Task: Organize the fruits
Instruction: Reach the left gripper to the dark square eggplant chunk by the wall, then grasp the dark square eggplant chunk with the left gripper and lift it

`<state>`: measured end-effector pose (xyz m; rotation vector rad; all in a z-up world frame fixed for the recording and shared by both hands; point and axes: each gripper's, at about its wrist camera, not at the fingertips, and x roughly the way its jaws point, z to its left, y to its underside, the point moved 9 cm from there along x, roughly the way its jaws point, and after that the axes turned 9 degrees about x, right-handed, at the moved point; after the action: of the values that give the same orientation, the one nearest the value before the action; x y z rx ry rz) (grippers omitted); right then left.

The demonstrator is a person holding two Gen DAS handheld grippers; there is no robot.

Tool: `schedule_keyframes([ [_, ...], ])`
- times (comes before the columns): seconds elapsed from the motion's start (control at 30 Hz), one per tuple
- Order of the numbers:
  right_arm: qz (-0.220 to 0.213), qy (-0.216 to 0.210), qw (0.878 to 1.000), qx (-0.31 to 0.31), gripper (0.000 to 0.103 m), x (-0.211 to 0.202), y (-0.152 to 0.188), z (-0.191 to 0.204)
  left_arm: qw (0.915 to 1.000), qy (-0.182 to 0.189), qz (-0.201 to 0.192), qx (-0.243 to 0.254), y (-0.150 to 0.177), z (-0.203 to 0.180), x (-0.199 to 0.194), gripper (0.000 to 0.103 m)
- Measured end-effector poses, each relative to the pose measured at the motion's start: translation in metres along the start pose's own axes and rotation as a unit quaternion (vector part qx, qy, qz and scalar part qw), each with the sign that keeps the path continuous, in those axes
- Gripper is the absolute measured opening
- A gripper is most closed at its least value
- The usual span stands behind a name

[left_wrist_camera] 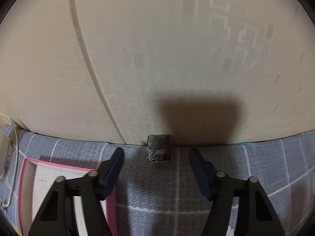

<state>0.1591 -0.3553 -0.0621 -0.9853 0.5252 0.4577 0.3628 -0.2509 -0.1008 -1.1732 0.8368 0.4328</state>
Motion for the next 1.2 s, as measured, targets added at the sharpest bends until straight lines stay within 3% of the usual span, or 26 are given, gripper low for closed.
schedule_keyframes([
  [0.2, -0.001, 0.0, 1.0, 0.005, 0.026, 0.002, -0.002, -0.003, 0.9995, 0.018, 0.018, -0.02, 0.005, 0.001, 0.014, 0.029],
  [0.27, 0.0, -0.001, 1.0, 0.008, 0.026, 0.001, -0.002, -0.003, 0.9991, 0.026, 0.019, -0.029, 0.009, 0.003, 0.012, 0.025],
  [0.6, -0.005, -0.005, 1.0, 0.012, 0.026, -0.003, -0.004, -0.003, 0.9986, 0.045, -0.001, -0.029, 0.026, 0.008, -0.026, 0.024],
  [1.2, -0.016, -0.004, 1.0, -0.003, 0.026, -0.018, 0.003, 0.011, 0.9942, 0.091, -0.051, -0.024, 0.07, 0.024, -0.128, 0.024],
])
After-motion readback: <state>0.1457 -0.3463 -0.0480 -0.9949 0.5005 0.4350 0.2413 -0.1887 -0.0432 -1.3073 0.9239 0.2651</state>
